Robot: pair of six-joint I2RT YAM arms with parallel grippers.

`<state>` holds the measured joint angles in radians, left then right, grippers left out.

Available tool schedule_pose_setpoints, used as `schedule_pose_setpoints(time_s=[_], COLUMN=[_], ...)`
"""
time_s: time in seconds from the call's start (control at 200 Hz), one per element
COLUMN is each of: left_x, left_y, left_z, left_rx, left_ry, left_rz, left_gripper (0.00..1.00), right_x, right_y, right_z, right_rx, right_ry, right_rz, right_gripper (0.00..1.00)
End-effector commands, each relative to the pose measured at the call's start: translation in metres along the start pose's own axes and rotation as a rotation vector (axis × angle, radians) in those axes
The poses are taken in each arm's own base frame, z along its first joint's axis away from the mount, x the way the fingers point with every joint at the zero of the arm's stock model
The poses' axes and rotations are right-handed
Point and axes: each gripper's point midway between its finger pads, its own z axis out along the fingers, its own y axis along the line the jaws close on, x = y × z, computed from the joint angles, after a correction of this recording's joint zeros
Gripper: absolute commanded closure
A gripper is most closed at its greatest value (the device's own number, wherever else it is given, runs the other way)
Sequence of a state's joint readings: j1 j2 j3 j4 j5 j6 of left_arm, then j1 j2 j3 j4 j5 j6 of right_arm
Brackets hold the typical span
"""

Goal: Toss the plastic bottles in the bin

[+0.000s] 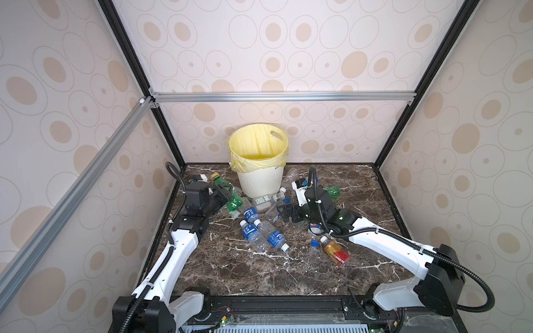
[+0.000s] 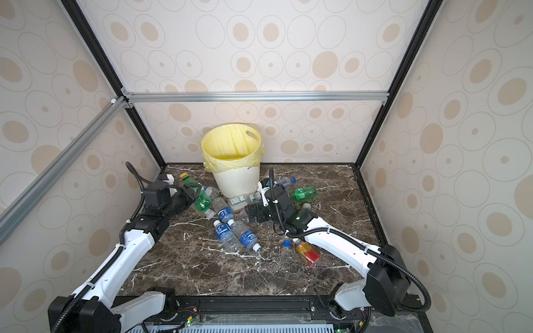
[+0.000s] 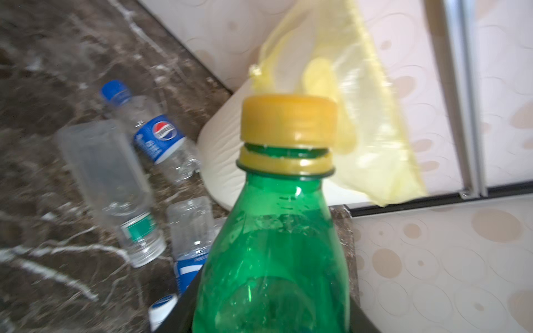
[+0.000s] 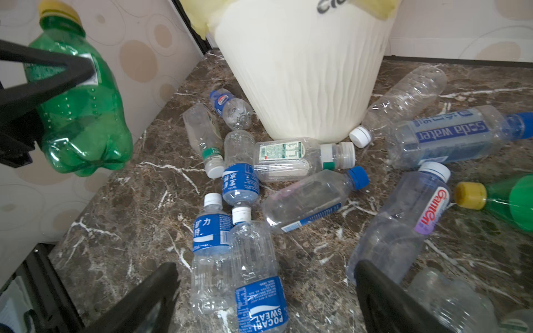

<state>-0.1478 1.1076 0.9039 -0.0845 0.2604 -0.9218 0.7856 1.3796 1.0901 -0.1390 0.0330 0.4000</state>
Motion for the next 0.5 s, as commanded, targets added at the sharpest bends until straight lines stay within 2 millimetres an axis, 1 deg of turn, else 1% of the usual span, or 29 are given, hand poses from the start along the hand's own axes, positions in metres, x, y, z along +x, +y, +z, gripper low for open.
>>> schedule_pose_setpoints(time_s=[0.0,0.04,0.125,0.285,0.345,0.495], left_x=[-0.005,-0.002,0.004,0.010,0.012,0.014], left_y=[-0.047,-0.059,-0.074,-0.098,-0.104,-0.115], left_z=[-0.002,-0.001,0.001,-0.003,-0.005,-0.007], left_rx=[0.129,0.162,0.200,0.275,0.294,0.328], left_ry=[-0.010,-0.003,0.013,0.019,0.025,0.030], left_rz=[0.075,0.072,0.060,0.033,0.025,0.011], left_gripper=[0.49,0.49,0.50,0.50,0.50,0.51], right_x=[-0.029,-0.033,-0.042,-0.059,-0.063,-0.065], right_y=[0.032,0.039,0.050,0.066,0.069,0.077], right_z=[-0.010,-0.011,-0.013,-0.018,-0.016,-0.007], right_rx=[-0.097,-0.112,-0.153,-0.227,-0.236,-0.255], right_ry=[-0.075,-0.086,-0.117,-0.182,-0.186,-0.176], right_rz=[0.006,0.005,0.021,0.063,0.067,0.069], right_gripper=[0.01,0.02,0.02,0.03,0.03,0.05])
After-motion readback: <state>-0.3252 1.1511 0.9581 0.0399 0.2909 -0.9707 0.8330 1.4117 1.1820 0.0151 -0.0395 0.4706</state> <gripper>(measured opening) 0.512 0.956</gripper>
